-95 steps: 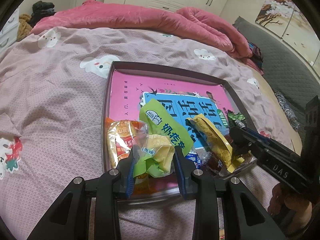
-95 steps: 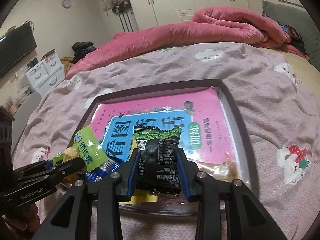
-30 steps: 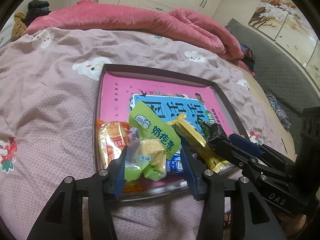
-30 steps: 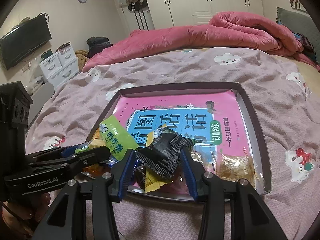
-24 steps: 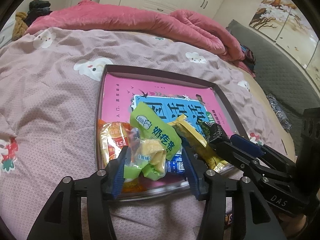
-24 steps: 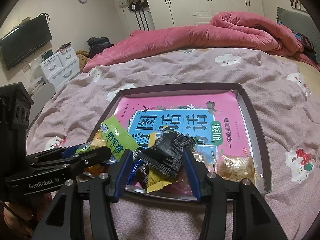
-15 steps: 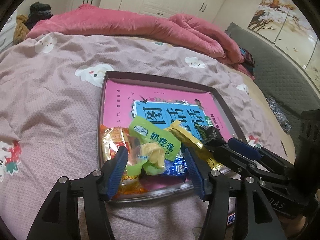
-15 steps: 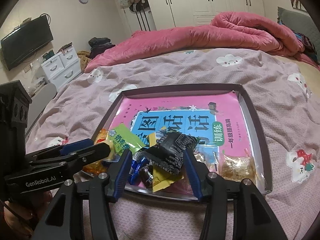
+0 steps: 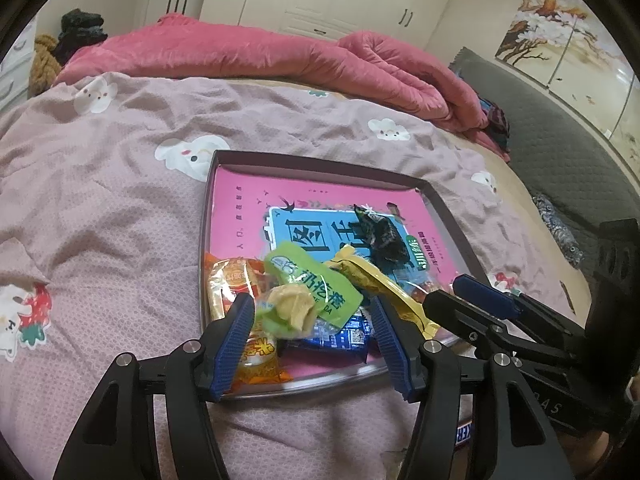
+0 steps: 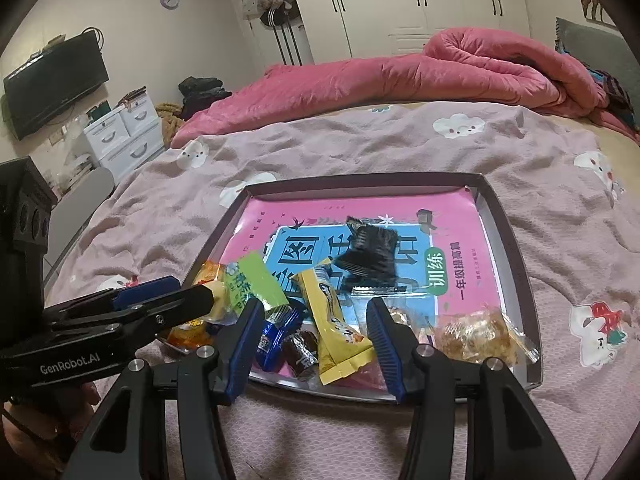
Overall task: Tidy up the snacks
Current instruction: 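Open both grippers to release the green bag and black-green packet, then pull both grippers back from the tray toward the Snickers bar and biscuit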
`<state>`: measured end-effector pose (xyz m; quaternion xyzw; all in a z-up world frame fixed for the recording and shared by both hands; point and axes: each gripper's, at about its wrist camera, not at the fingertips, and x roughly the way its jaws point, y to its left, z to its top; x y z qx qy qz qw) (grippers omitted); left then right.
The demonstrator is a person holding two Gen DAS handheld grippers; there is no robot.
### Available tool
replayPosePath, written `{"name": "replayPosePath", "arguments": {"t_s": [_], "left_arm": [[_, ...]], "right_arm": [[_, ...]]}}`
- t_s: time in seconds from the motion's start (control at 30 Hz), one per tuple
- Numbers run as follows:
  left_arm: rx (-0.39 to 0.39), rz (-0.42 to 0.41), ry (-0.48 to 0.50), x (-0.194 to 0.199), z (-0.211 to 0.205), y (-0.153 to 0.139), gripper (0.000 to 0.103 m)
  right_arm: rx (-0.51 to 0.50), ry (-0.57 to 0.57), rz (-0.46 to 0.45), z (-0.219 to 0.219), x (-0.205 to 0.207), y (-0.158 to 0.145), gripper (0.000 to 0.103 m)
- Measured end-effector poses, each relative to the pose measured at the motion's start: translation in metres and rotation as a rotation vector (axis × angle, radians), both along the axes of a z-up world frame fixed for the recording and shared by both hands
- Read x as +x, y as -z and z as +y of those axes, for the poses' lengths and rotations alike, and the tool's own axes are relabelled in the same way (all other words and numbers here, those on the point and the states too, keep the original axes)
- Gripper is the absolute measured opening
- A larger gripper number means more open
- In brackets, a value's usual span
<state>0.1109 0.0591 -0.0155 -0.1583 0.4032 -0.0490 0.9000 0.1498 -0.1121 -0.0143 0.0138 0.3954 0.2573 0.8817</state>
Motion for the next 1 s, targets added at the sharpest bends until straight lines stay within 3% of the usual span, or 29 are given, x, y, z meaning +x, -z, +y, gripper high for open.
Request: {"name": "replayPosePath", "arguments": {"t_s": [0.17,0.27,0.4,1.0], "left_arm": [[0.005,-0.006,0.002,-0.002,-0.001,-0.003,0.063],[0.008,-0.014,0.0,-0.004,0.0,-0.006,0.064],[0.01,-0.017,-0.007,-0.006,0.0,-0.01,0.074],[0.039,-0.001,-0.021,-0.02,-0.003,-0.021,0.077]], "right_arm": [[0.003,0.004,-0.014,-0.003,-0.002,-0.005,0.053],[0.009,0.007,-0.02,-0.005,-0.003,-0.008,0.06],[0.008,0.009,-0.034,-0.005,-0.006,-0.012,0.06],[-0.011,-0.005,-0.079,-0.021,-0.024,-0.029,0.067]]}}
